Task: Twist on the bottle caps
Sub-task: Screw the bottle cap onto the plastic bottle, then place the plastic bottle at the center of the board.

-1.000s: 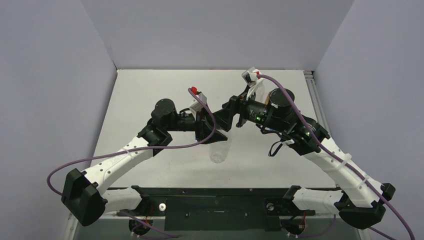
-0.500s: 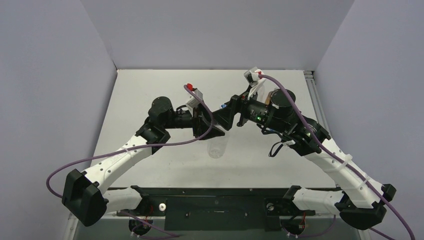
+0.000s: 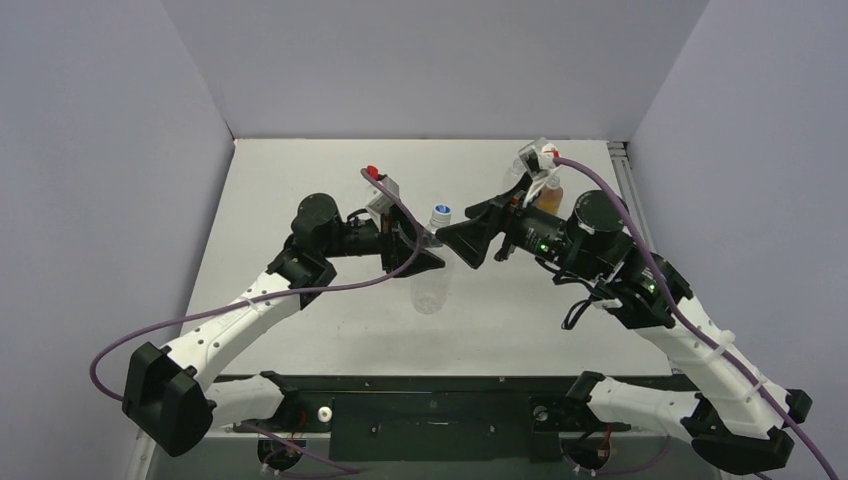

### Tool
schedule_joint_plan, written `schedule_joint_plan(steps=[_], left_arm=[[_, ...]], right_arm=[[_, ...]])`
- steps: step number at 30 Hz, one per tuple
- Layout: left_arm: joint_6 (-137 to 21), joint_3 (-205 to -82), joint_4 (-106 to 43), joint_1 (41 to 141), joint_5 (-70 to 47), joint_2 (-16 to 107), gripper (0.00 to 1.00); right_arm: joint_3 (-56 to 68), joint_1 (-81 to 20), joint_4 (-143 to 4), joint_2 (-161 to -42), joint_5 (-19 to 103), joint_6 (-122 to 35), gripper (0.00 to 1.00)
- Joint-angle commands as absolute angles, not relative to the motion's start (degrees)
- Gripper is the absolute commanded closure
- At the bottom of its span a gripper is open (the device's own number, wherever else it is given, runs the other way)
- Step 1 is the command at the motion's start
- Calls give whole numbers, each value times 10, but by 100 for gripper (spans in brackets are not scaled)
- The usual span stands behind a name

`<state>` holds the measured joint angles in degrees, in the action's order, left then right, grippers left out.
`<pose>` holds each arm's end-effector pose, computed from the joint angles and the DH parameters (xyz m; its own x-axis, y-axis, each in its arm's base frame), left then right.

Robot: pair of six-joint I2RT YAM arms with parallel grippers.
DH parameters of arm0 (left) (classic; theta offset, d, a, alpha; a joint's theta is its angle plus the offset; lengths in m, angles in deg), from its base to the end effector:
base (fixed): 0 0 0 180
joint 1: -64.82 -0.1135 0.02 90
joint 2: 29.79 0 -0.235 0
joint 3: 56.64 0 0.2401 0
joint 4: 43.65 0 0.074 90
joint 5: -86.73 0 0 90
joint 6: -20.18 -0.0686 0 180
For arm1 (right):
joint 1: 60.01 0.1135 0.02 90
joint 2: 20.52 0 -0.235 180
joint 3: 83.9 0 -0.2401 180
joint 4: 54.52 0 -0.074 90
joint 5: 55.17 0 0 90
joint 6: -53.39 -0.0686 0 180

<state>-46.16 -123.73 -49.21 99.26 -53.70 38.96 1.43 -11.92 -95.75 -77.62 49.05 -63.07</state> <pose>0.2111 -0.2089 0.3336 -0.3477 -0.0715 -0.9349 0.9334 0.0674 -0.3524 0.1363 0.1771 0.4482 -0.4326 0.1647 -0.8864 -0.7734 0.4375 0.4587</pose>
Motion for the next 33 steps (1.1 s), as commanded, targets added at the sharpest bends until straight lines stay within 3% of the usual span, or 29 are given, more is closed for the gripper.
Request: schedule_joint_plan(steps=[1, 28, 33], left_arm=[[-467, -1253, -523, 1017, -571, 368, 100], [-394, -1238, -613, 1031, -600, 396, 100], [-401, -1236, -602, 1031, -595, 398, 100]], right_arm=[[-3, -116, -939, -822, 473, -637, 20], [54, -117, -889, -780, 500, -632, 55], [58, -117, -882, -778, 487, -643, 73]])
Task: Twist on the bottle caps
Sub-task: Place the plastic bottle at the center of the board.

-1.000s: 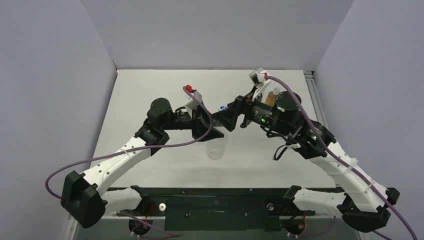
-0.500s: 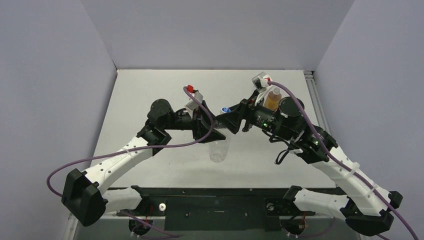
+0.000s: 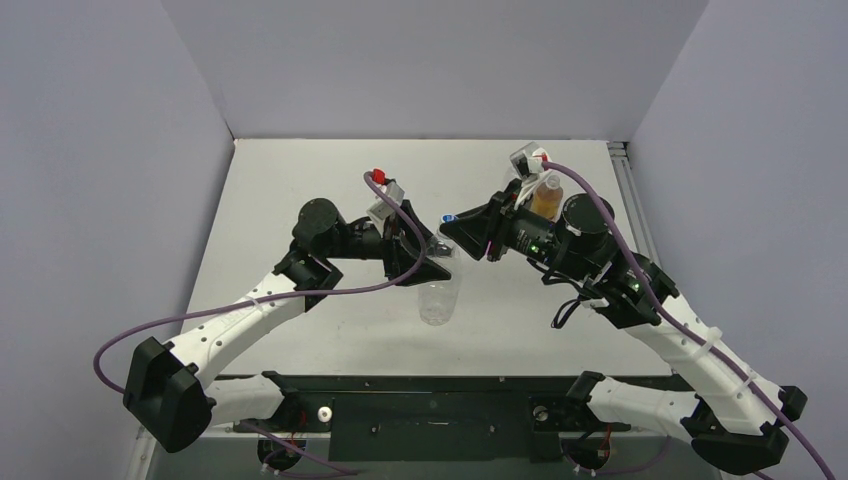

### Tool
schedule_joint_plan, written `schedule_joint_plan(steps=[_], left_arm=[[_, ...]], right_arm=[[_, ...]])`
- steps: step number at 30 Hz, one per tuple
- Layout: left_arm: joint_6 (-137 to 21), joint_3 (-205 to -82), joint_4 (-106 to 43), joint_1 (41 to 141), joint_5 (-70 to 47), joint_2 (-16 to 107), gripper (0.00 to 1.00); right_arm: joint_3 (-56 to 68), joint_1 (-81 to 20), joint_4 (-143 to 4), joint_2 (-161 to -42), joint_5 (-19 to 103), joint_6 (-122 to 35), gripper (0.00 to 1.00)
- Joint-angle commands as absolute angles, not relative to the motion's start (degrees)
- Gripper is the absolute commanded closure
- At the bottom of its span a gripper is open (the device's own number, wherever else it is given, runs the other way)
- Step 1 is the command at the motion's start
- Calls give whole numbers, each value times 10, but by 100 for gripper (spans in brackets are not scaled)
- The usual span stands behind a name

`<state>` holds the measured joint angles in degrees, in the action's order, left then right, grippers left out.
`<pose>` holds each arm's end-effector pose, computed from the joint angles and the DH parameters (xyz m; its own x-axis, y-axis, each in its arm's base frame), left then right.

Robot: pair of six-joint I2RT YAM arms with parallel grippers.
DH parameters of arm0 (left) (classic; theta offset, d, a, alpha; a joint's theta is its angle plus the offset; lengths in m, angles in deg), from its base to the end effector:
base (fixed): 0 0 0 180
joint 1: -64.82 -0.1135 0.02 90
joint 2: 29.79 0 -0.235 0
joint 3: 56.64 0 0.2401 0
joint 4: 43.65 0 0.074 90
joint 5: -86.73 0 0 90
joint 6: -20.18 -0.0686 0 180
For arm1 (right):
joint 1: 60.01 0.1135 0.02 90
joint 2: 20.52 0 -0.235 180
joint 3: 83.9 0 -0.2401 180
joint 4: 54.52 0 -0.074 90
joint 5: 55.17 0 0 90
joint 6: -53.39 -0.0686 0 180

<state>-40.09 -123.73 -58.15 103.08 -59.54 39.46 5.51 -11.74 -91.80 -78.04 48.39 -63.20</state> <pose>0.1894 -0.2220 0.3482 -0.3412 -0.0817 -0.9365 0.9358 -0.1239 -0.3301 0.1446 0.1863 0.4324 -0.4381 0.1625 -0.8841 -0.7661 0.4471 0.4618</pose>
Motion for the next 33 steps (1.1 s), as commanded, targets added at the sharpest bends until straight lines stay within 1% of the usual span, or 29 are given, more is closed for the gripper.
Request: schedule_joint_plan(steps=[1, 2, 3, 4, 5, 6, 7, 8, 9, 10, 11, 12, 15, 17, 20, 22, 24, 26, 27, 28, 30, 33], left_arm=[[-404, -1236, -596, 1031, -592, 399, 100], [-407, -1237, -592, 1031, -589, 400, 100], [-419, -1242, -577, 1032, -581, 400, 100], [-429, -1250, -550, 1033, -572, 400, 100], [-454, -1255, -530, 1037, -547, 398, 100], [-488, -1266, -489, 1042, -529, 395, 100], [-505, -1273, -467, 1045, -484, 393, 100], [-536, -1285, -432, 1055, -460, 392, 100], [-550, -1291, -417, 1060, -405, 391, 100], [-572, -1301, -396, 1071, -380, 391, 100], [-580, -1304, -390, 1078, -332, 392, 100], [-597, -1311, -380, 1092, -312, 393, 100], [-625, -1323, -370, 1123, -188, 398, 100], [-638, -1331, -368, 1141, -131, 404, 100], [-657, -1340, -370, 1165, -56, 409, 100], [-664, -1341, -374, 1171, -47, 411, 100], [-669, -1338, -371, 1172, -58, 411, 100], [-680, -1328, -367, 1168, -82, 407, 100], [-687, -1319, -365, 1163, -95, 402, 100], [-691, -1313, -366, 1160, -124, 399, 100], [-695, -1295, -373, 1150, -181, 385, 100], [-695, -1279, -378, 1131, -250, 378, 100]], right_arm=[[58, -117, -882, -779, 484, -648, 75], [59, -116, -882, -779, 481, -649, 80], [60, -116, -883, -779, 475, -652, 83], [62, -115, -883, -779, 469, -654, 87], [62, -113, -887, -778, 455, -658, 89], [61, -109, -891, -778, 446, -660, 93], [60, -107, -900, -779, 423, -664, 97], [57, -98, -906, -779, 407, -665, 99], [55, -94, -920, -781, 370, -668, 100], [50, -80, -927, -783, 348, -670, 100], [47, -73, -942, -789, 300, -675, 100], [40, -58, -949, -793, 255, -678, 100], [19, -27, -990, -820, 169, -694, 100], [-9, 6, -1020, -841, 100, -707, 100], [-43, 35, -1069, -881, -3, -730, 100], [-63, 44, -1084, -899, -23, -738, 100], [-79, 44, -1092, -904, -26, -736, 85], [-88, 39, -1093, -898, -8, -722, 45], [-97, 28, -1096, -896, 15, -718, 41], [-102, 21, -1103, -891, 29, -709, 32], [-116, -8, -1112, -883, 83, -694, 28], [-113, -30, -1109, -867, 166, -670, 29]])
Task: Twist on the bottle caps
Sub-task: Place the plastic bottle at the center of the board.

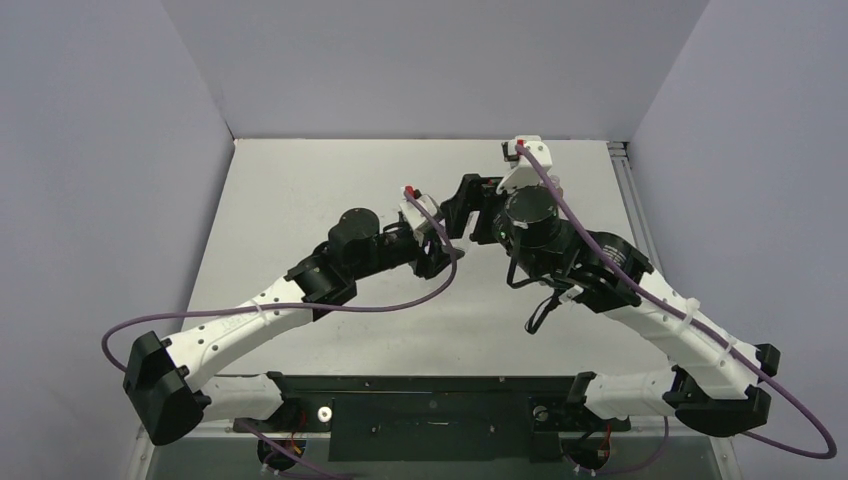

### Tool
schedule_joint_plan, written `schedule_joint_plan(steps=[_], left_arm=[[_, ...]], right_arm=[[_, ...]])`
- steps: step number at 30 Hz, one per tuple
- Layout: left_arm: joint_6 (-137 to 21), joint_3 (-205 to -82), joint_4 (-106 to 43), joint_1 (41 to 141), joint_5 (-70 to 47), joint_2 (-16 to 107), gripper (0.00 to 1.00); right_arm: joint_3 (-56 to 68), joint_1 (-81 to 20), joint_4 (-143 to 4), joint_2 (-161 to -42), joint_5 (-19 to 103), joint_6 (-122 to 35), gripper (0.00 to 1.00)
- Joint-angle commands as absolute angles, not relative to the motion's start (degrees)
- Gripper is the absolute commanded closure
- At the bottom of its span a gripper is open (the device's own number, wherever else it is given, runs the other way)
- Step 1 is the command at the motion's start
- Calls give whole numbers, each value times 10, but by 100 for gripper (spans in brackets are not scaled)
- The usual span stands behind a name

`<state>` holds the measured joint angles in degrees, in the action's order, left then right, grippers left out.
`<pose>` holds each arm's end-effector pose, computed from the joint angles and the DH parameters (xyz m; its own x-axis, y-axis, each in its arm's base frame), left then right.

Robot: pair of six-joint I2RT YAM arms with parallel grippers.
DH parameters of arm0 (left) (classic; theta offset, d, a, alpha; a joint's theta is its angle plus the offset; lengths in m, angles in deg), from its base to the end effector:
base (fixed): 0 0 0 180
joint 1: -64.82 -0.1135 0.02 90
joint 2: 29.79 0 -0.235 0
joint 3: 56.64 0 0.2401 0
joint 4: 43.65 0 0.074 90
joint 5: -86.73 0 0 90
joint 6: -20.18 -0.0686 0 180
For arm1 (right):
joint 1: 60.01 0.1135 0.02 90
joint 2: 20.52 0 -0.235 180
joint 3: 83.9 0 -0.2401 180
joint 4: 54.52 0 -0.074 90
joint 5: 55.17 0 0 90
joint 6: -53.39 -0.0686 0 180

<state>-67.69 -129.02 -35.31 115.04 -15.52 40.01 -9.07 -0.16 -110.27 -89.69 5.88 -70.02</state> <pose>0.1929 -0.2545 0.3307 -0.0971 0.0599 -0.9935 0.8831 0.4656 -0.0583 0.1577 0.2054 0.4290 -0.4323 0.2150 -0.8757 -0.3472 0.8566 0.3817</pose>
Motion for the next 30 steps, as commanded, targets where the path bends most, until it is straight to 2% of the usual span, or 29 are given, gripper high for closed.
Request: schedule_joint_plan(steps=[1, 7, 13, 23, 30], left_arm=[[-695, -1277, -378, 1129, -267, 375, 100], [-723, -1244, -410, 1125, -277, 355, 100], [-734, -1241, -416, 1125, -288, 359, 100], [-736, -1233, -416, 1125, -282, 355, 100], [-735, -1225, -420, 1125, -282, 350, 100]], right_arm=[[-112, -41, -1113, -860, 182, -667, 31], [-115, -60, -1168, -861, 254, -658, 43], [-102, -58, -1174, -875, 282, -664, 44], [-100, -47, -1191, -896, 253, -667, 48], [-92, -46, -1196, -897, 250, -668, 55]])
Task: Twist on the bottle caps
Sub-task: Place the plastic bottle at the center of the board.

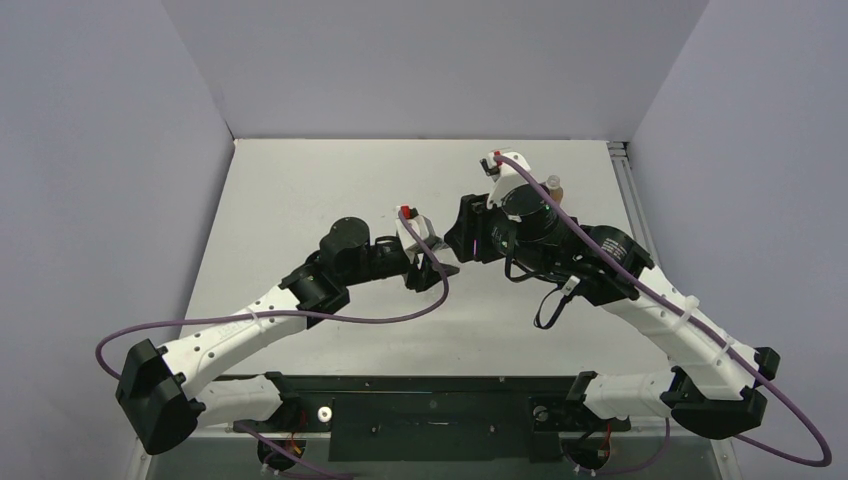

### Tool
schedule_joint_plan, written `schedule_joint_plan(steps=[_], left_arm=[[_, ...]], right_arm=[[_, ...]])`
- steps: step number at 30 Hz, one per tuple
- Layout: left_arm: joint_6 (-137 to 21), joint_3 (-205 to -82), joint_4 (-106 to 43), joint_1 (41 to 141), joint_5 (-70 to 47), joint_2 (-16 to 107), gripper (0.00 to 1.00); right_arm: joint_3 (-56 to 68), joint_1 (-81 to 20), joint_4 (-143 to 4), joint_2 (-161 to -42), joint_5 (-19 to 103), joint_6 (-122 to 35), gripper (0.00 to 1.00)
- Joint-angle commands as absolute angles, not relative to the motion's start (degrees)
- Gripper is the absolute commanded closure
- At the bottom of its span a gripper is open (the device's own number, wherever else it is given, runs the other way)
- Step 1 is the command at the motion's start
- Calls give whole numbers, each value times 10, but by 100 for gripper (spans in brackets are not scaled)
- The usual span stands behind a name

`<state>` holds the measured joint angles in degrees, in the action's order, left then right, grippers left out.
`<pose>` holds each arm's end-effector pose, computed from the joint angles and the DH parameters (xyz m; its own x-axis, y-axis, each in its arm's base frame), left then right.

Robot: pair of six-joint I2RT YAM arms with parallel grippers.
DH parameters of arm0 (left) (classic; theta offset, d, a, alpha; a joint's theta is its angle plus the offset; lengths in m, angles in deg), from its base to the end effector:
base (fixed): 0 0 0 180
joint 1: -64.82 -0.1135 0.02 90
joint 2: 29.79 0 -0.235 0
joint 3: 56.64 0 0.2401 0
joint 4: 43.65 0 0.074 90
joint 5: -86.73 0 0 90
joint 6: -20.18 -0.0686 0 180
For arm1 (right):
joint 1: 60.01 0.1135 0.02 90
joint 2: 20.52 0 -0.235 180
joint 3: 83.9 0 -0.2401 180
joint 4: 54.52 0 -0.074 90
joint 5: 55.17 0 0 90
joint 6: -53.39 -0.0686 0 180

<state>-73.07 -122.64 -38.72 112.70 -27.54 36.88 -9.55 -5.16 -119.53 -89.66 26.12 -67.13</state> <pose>0.1822 -0.2436 0.3132 -0.0115 0.0897 -0.9959 0.9527 0.3034 0.0164 0.1547 0.2016 0.4083 -0.6082 0.0082 -0.7938 -0.4907 0.7821 0.3841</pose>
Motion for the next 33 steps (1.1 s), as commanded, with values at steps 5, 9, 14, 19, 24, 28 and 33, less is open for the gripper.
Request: schedule_joint_plan(steps=[5, 9, 14, 19, 24, 28, 33], left_arm=[[-732, -1225, -423, 1125, -284, 349, 100], [-732, -1224, -423, 1125, -285, 348, 100], [-731, -1224, -422, 1125, -287, 349, 100], [-730, -1226, -420, 1125, -289, 352, 100], [-719, -1228, -414, 1125, -286, 353, 83], [-703, -1226, -404, 1127, -259, 345, 8], [-673, -1228, -362, 1126, -212, 321, 3]], right_arm=[[-91, -46, -1205, -904, 235, -669, 51], [-92, -46, -1207, -908, 226, -670, 51], [-94, -46, -1203, -913, 237, -668, 53], [-92, -42, -1199, -918, 238, -666, 62], [-89, -44, -1202, -919, 226, -669, 84], [-70, -64, -1199, -903, 213, -679, 94], [-43, -92, -1206, -873, 185, -692, 97]])
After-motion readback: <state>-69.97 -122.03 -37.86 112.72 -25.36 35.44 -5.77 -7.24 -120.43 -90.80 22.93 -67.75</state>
